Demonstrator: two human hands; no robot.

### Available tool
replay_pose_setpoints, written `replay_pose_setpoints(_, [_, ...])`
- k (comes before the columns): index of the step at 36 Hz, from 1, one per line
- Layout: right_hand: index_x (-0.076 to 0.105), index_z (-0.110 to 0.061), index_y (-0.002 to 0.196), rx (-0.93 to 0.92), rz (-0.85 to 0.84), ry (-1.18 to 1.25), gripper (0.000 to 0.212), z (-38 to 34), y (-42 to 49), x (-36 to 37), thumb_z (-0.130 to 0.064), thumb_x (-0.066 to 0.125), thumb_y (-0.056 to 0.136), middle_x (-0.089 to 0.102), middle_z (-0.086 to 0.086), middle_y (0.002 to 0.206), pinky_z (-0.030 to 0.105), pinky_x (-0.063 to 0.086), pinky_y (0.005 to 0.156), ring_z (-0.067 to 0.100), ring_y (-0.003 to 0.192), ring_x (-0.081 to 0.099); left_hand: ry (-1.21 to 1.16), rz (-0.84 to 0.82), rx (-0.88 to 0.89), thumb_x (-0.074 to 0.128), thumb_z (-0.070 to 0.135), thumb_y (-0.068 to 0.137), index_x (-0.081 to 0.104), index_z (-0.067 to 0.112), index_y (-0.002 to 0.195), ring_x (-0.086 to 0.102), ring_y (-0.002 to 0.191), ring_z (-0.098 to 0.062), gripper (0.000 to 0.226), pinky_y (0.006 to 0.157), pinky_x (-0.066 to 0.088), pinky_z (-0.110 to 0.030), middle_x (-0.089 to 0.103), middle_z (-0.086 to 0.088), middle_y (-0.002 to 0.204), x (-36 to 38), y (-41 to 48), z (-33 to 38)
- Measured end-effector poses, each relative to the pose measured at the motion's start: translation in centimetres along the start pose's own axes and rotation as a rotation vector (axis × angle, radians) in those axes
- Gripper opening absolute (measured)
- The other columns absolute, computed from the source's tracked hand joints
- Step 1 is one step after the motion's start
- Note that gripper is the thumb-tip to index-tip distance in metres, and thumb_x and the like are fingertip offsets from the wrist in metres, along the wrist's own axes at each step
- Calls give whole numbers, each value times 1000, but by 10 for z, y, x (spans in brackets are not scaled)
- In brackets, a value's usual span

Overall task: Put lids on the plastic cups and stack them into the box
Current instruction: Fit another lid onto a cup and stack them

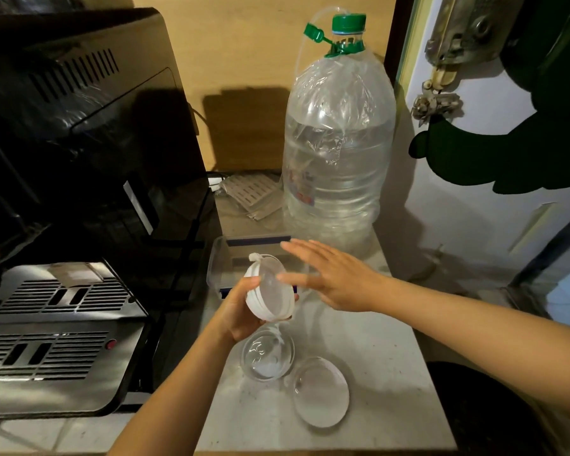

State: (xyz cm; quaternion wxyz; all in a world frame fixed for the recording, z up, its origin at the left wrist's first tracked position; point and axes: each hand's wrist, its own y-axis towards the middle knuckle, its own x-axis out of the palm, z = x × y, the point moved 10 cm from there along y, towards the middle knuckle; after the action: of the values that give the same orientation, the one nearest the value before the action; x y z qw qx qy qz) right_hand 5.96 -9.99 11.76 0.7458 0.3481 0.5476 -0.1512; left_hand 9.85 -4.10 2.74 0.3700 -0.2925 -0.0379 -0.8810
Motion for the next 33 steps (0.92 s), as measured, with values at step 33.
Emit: replay_pose_setpoints(33, [31, -23, 142, 843, -254, 953, 85, -16, -8, 57, -39, 77, 72, 41, 2, 145, 31, 40, 98, 20, 128, 43, -10, 22, -43, 88, 46, 28, 64, 13, 96, 69, 74, -15, 79, 62, 57, -28, 73, -3, 79, 2, -18, -34])
